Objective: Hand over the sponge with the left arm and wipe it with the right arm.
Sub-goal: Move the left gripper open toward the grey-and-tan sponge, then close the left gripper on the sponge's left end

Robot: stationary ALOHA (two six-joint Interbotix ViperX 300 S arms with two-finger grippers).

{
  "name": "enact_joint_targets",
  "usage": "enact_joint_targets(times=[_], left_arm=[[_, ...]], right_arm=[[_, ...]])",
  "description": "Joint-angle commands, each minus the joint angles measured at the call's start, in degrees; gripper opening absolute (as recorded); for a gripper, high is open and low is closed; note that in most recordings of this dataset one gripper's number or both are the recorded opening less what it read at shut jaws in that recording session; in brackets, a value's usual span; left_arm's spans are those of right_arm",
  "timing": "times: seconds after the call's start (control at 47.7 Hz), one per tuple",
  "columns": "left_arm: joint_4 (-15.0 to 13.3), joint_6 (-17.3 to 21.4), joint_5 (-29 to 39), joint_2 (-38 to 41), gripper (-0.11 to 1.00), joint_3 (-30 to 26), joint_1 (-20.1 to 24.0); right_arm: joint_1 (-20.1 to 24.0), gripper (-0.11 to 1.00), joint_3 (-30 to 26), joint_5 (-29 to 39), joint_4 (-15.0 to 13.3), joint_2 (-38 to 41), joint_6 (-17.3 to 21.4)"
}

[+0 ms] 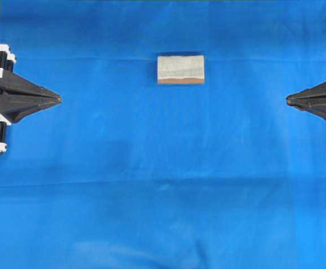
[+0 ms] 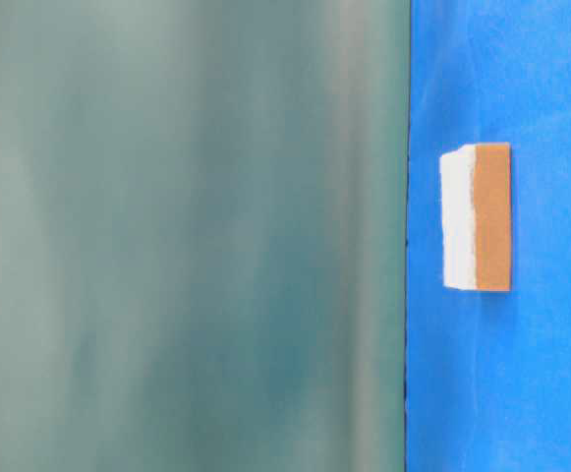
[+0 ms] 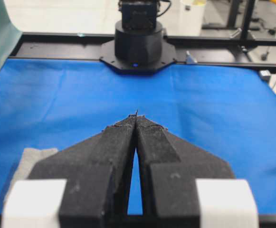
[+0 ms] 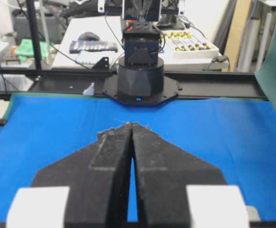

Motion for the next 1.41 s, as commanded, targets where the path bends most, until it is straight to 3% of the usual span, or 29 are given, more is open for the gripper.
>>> enact_joint_targets(times=[0.0,0.252,0.524,0.65,0.713,0.923,1.028,1.259,1.385], left_arm=[[-1.5,-0.4,1.1,0.7,0.0,-1.1,0.1],[-1.5,1.2,0.7,3.0,0.0,-2.4,1.8],[-1.4,2.0,0.6,16.3,0.0,-7.3,10.4],[-1.3,4.2,0.5,23.1,0.01,-10.0,12.7],[-1.3,5.9,0.9,26.8,0.1,-11.9,13.2],[-1.3,11.0,1.5,39.1,0.7,-18.3,15.0],[-1.3,13.5,1.5,45.4,0.91,-20.8,15.6],[-1.3,17.0,-0.8,57.0,0.94,-25.8,17.7],[-1.3,17.0,-3.6,62.1,0.94,-27.3,18.3]], right_arm=[[0.0,0.0,-1.3,-0.1,0.3,0.4,-0.1],[0.0,0.0,-1.9,1.1,0.1,1.0,-0.1],[0.0,0.0,-1.9,1.9,0.1,1.1,-0.1],[0.0,0.0,-1.9,2.5,0.1,1.1,-0.1],[0.0,0.0,-1.8,2.8,0.1,1.1,-0.1],[0.0,0.0,-1.8,3.3,0.1,1.3,-0.1],[0.0,0.0,-1.8,3.4,0.0,1.4,-0.1],[-0.2,0.0,-1.5,3.3,0.1,2.7,-0.1],[-0.3,0.0,-1.4,3.3,0.1,3.3,-0.1]])
